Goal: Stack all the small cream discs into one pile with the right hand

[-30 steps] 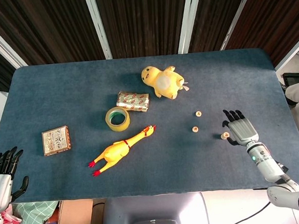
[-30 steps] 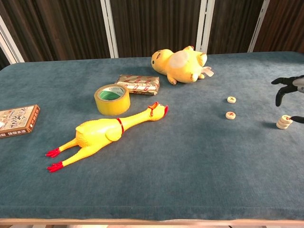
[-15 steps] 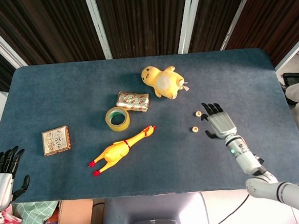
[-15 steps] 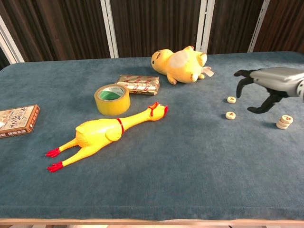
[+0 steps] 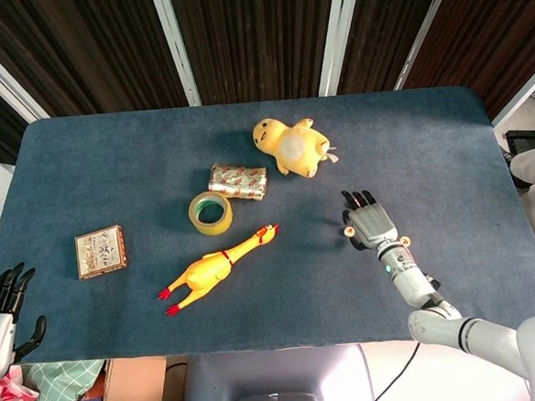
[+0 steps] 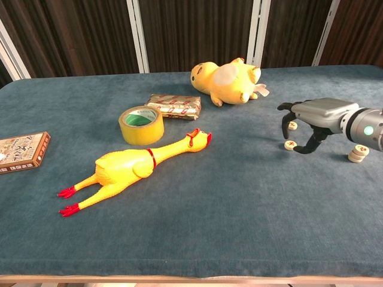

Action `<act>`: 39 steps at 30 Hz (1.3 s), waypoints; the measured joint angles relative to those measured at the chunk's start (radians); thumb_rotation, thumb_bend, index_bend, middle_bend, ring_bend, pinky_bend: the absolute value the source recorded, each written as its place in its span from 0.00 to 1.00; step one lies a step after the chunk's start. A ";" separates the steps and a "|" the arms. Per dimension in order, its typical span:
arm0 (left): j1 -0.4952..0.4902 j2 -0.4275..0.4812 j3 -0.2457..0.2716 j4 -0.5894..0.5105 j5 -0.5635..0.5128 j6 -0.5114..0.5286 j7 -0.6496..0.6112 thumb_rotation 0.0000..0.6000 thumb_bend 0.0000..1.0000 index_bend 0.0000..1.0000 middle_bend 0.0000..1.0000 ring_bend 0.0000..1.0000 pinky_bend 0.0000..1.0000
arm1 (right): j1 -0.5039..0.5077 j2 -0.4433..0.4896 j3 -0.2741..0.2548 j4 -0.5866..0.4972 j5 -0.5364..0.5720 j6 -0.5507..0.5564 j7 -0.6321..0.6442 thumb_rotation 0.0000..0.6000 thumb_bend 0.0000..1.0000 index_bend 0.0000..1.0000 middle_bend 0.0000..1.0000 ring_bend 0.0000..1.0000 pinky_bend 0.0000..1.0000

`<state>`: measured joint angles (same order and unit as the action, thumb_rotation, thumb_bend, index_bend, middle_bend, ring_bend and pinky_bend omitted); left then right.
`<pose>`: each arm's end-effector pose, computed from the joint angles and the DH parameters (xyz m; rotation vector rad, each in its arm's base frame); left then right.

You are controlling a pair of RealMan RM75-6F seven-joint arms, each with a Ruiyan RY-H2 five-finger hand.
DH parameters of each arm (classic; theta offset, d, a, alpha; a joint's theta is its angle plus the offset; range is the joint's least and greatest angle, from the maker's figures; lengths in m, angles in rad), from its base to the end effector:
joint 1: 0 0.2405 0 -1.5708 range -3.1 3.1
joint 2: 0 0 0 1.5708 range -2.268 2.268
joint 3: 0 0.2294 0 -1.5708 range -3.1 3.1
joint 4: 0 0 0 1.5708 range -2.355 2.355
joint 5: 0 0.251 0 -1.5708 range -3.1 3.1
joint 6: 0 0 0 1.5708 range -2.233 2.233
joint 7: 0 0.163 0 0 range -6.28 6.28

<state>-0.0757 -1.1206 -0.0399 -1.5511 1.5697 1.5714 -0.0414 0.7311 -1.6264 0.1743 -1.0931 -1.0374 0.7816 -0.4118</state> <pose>-0.3034 0.1964 0.1227 -1.3995 -0.8103 -0.9712 -0.2233 -0.4007 -0.0612 1.8184 -0.8638 0.5579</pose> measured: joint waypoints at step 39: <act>0.007 0.004 -0.002 0.006 0.004 0.018 -0.025 1.00 0.44 0.00 0.00 0.00 0.06 | -0.001 0.020 -0.011 -0.059 0.009 0.053 0.009 1.00 0.47 0.64 0.04 0.00 0.00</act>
<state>-0.0684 -1.1164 -0.0420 -1.5450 1.5740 1.5889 -0.0662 0.7300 -1.6066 0.1634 -1.1519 -1.0286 0.8351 -0.4023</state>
